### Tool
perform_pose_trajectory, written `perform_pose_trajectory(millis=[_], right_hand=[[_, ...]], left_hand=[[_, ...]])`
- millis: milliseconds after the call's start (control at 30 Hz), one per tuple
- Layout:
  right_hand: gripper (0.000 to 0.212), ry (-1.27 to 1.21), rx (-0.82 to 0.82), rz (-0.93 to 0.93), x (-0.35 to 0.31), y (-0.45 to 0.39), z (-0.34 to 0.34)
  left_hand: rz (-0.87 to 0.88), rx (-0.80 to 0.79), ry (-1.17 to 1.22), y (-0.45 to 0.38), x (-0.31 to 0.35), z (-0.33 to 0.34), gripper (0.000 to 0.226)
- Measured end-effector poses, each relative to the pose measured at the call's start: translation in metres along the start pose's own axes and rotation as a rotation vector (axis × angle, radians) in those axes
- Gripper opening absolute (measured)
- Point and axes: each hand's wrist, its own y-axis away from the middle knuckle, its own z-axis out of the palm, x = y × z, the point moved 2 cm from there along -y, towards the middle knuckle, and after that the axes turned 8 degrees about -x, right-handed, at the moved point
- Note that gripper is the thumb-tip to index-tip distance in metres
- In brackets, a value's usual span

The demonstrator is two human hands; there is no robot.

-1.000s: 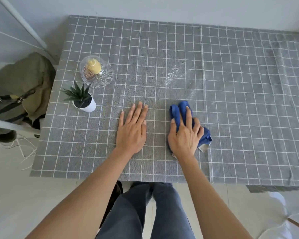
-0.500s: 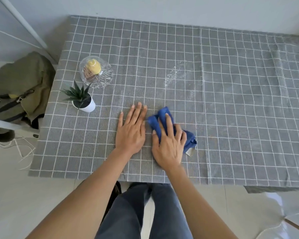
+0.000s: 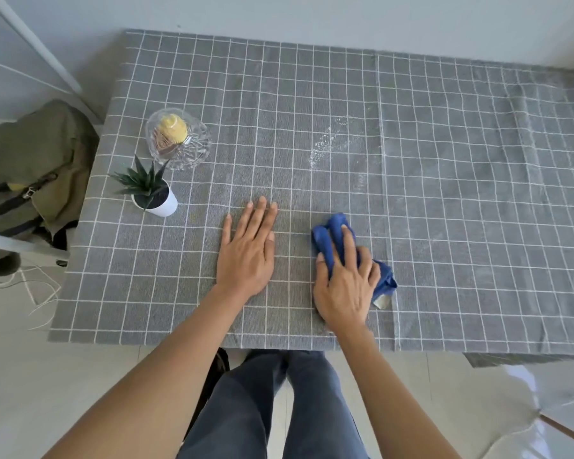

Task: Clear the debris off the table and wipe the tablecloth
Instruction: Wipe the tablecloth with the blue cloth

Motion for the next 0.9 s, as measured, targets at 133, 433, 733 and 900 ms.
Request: perform_pose_trajectory(millis=[133, 433, 733, 900], right_hand=[[0.052, -0.021, -0.019, -0.081, -0.013, 0.006, 0.001], [0.049, -0.049, 0.037, -0.045, -0.007, 0.005, 0.002], [0.052, -0.035, 0.030, 0.122, 0.012, -0.017, -0.006], [0.048, 0.010, 0.018, -0.032, -0.004, -0.028, -0.005]], left_hand=[[0.000, 0.022, -0.016, 0.000, 0.000, 0.000, 0.055], [-0.002, 0.025, -0.011, 0.000, 0.001, -0.001, 0.054], [-0.009, -0.013, -0.025, -0.001, 0.000, 0.000, 0.056], [-0.016, -0.017, -0.003, -0.020, 0.000, -0.007, 0.053]])
